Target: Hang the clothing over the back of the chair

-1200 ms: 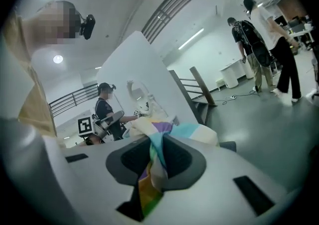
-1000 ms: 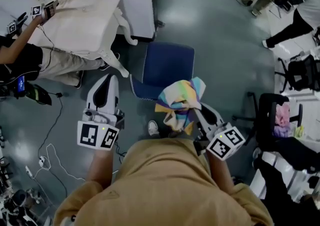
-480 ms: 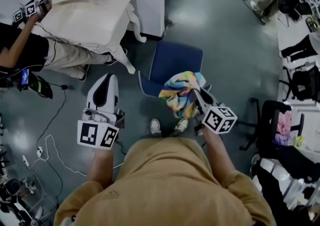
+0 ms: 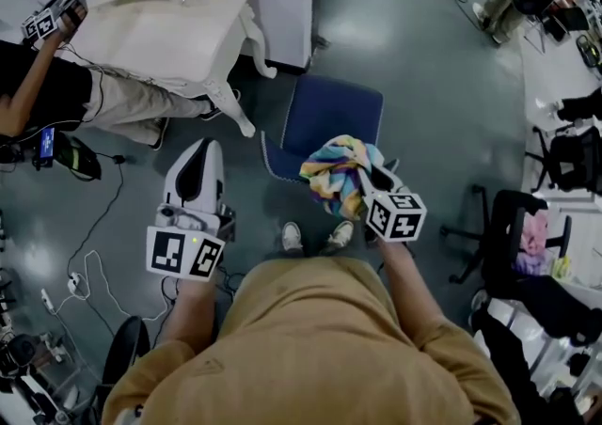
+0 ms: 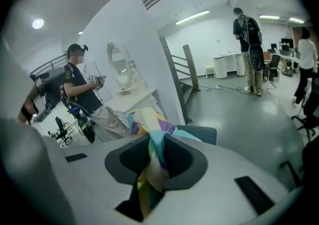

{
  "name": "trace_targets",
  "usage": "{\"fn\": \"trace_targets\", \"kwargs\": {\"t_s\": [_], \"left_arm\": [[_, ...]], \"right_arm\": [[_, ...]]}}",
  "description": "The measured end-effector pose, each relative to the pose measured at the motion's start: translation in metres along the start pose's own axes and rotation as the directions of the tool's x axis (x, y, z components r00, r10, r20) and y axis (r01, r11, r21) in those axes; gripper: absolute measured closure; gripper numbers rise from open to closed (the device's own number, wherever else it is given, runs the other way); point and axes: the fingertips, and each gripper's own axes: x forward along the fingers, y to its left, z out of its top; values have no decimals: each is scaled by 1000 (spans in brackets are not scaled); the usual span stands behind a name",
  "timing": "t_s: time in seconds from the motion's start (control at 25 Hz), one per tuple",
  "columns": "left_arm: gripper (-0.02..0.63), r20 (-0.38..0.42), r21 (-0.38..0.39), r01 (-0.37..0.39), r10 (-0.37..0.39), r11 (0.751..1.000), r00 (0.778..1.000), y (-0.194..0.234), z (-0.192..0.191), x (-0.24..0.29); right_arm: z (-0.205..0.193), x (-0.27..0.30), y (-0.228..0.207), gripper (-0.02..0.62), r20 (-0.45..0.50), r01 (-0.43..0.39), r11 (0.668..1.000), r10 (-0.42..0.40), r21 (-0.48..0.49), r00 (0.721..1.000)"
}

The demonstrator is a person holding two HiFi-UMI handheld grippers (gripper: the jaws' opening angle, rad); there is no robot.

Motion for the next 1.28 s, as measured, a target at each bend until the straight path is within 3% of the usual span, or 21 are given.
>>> {"fn": "trace_targets", "kwargs": {"t_s": [0.2,0.44,0.52,0.68,0.8,0.92,1.12,1.28], "left_arm": [[601,-2,-5,5,-5,1000,1000,1,-2,4],[601,-2,-7,-8,8,1000,1000,3,-1,-1],[601,-3,-8,-8,8,1000,1000,2,-3,-2],[601,-8,-16,0,0,1000,1000,0,-6,0],[601,-11,-17,7,-7,1000,1000,-1,-7,1],[601,-13,-16,8,-8,1000,1000,0,-6,0],[601,-19,-24,2,-3,1000,1000,2,-9,-1],[601,-11,-25,7,-8,1000,1000,1,-5,1]], "right_arm": [[-8,-3,14,521,-47,-7,999,5,-44,999],[-11,-40,44,525,-78,-189,977,197,95,977],[-17,-45,48,526,-93,-217,971,227,105,970],[-30,-24,27,521,-125,-124,991,130,55,984],[-36,-5,26,512,-154,-66,994,53,-85,987],[-41,2,33,501,-161,-31,972,-7,-231,987],[-47,8,35,481,-175,-48,958,-2,-281,985],[-43,0,38,414,-207,-61,944,-8,-323,978]]}}
